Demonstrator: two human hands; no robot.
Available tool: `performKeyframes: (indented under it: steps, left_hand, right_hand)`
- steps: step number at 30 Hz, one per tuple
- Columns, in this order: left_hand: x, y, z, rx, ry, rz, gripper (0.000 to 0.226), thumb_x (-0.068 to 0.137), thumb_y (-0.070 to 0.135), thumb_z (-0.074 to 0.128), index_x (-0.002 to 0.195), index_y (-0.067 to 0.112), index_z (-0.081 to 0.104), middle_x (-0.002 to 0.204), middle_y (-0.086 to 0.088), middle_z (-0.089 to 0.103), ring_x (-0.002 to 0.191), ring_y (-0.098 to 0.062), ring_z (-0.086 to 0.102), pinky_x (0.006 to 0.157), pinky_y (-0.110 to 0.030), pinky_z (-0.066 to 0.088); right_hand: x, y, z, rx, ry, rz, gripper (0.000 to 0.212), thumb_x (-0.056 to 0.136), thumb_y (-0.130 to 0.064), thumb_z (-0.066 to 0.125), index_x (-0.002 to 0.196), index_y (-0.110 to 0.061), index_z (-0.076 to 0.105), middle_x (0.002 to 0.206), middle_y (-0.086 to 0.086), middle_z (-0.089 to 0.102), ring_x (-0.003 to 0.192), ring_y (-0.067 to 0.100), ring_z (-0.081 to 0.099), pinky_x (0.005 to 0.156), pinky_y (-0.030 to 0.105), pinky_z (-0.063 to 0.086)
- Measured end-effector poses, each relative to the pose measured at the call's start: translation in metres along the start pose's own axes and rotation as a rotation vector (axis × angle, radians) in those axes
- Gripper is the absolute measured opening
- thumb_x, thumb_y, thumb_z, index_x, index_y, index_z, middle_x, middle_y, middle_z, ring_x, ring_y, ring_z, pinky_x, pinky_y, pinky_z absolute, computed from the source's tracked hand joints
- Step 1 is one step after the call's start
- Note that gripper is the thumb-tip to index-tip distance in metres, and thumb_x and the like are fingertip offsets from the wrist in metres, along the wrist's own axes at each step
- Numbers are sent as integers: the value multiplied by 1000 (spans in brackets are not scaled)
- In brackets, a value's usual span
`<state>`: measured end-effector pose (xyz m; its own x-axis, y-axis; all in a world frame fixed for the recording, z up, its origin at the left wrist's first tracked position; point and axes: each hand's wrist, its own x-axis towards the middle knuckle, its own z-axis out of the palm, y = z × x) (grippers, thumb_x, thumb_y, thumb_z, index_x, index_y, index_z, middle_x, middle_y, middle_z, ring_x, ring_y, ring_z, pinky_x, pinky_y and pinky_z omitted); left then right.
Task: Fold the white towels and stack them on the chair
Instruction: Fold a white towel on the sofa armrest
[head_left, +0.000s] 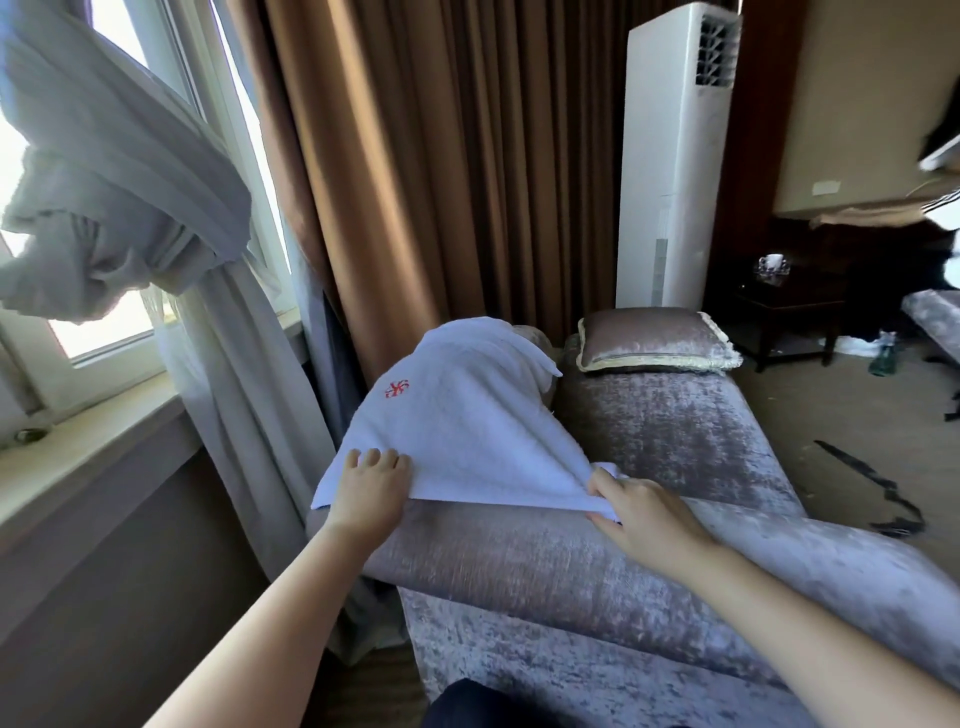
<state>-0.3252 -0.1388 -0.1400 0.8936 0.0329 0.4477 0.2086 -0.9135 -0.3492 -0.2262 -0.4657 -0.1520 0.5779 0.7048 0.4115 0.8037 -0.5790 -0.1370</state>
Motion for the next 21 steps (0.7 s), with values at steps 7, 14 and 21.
performKeyframes:
  steps: [7, 14, 21]
  left_hand:
    - [-7, -8, -22, -13, -117, 148, 41, 83, 1, 48, 121, 12, 56, 110, -4, 61, 93, -26, 61, 80, -38, 46]
    - [-10, -16, -59, 45, -35, 143, 38, 72, 8, 72, 108, 13, 62, 103, -2, 63, 88, -23, 64, 63, -32, 42]
    - [-4, -31, -101, 149, 106, 306, 40, 42, -5, 80, 69, 15, 59, 61, 4, 54, 51, -18, 56, 42, -28, 41]
  right_hand:
    - [-7, 29, -26, -121, 74, 60, 41, 58, 14, 73, 77, -13, 49, 76, 0, 42, 68, 22, 46, 53, 27, 29]
    - [5, 24, -44, -297, 152, 392, 13, 90, -14, 57, 94, -11, 45, 80, 4, 50, 47, 16, 23, 43, 30, 12]
    - [0, 27, -43, -261, 25, 609, 17, 93, -7, 49, 110, -11, 53, 107, 8, 54, 66, 25, 39, 52, 31, 26]
